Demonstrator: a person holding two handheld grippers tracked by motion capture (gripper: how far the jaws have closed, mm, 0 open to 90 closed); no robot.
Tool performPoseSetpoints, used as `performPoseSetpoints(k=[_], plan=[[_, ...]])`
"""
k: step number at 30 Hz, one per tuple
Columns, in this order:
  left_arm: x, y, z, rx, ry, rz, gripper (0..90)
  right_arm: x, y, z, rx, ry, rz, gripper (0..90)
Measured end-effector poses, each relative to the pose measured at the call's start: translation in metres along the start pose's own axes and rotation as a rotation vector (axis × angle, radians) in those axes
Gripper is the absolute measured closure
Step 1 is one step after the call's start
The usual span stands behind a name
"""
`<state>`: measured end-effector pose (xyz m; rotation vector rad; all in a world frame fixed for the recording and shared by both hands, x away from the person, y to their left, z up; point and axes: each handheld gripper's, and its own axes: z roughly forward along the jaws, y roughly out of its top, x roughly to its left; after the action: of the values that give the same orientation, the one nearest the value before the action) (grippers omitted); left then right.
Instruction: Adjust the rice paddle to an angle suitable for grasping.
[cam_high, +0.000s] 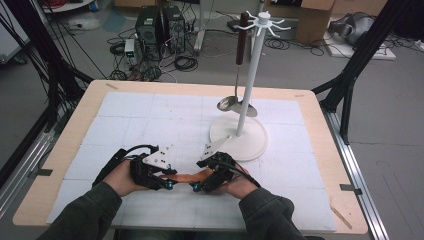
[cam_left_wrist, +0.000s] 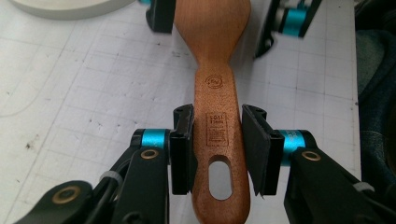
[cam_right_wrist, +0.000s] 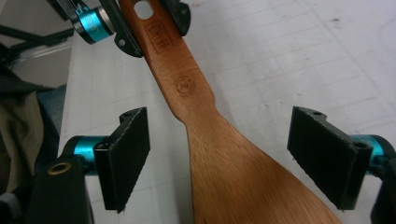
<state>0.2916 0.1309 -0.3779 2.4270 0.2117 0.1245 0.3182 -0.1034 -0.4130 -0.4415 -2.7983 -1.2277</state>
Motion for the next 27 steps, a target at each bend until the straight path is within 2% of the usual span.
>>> performPoseSetpoints(k=[4,10,14,21,27], plan=[[-0.0002,0.0061,0.0004,0.002,-0.006,0.015,65.3,-0.0005,0.0012,0.0094,0.035,0.021,-0.018,21.8],[-0.0010,0.0087,0.0021,0.000,-0.017,0.019,65.3,-0.0018,0.0009,0.0121,0.063,0.071,-0.037,42.3],[-0.0017,0.0090,0.0027,-0.008,-0.023,0.017,65.3,-0.0023,0.0015,0.0112,0.059,0.081,-0.062,50.6],[0.0014,0.0084,-0.0003,-0.024,-0.051,0.003,65.0,0.0003,0.0031,0.0086,0.052,0.102,-0.103,56.8],[0.0040,0.0073,-0.0031,-0.043,-0.042,-0.021,61.9,0.0036,0.0047,0.0070,0.044,0.134,-0.126,64.4]])
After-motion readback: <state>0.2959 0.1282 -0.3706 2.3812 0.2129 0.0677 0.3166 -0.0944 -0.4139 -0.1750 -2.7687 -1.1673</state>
